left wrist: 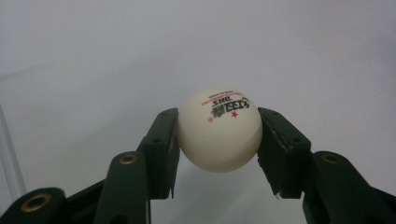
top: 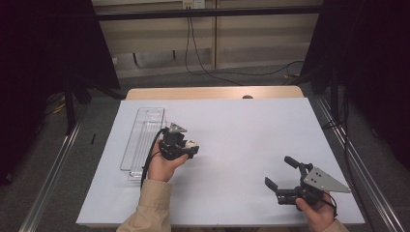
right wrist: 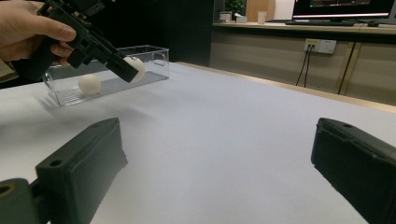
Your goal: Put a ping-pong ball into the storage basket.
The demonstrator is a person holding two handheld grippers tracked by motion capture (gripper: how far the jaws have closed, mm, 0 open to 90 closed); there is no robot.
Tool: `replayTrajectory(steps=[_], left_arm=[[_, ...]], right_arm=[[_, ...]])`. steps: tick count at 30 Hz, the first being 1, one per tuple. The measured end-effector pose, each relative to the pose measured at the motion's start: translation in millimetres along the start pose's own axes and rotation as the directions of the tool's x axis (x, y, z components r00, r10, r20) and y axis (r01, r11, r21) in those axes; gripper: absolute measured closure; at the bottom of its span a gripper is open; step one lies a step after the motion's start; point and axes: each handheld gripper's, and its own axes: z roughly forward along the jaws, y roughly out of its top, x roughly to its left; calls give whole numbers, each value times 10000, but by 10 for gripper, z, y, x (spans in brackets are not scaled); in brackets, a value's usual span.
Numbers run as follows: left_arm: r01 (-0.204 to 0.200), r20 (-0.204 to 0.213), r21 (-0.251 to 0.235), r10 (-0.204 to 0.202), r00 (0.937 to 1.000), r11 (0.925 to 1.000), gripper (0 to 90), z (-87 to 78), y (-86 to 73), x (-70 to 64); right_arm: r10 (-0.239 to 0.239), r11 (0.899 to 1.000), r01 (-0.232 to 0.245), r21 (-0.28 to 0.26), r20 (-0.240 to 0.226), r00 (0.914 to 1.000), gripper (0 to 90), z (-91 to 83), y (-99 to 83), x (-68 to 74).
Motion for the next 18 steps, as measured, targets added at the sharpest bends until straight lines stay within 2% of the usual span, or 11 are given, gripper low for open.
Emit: replayTrajectory(steps=[3, 5, 10, 12, 18], left_arm=[[130, 1, -81, -130, 9999, 9999, 511, -21, -6, 9], [16, 14, -3, -16, 10000, 10000, 511, -37, -11, 19], [17, -58, 22, -17, 10000, 10000, 511, -56, -22, 44], [151, -73, -58, -152, 9999, 9999, 511, -64, -26, 50], [-38, -136, 182, 40, 9999, 9998, 511, -73, -34, 78]], right_arm=[[-61, 10000, 61, 15, -26, 10000, 18, -1, 0, -1], [-69, 10000, 69, 10, -24, 10000, 18, -1, 1, 0], [-63, 10000, 63, 7, -21, 10000, 18, -1, 2, 3], [-77, 10000, 77, 6, -36, 10000, 18, -2, 2, 4], [-71, 10000, 71, 0, -40, 10000, 18, -4, 2, 6]])
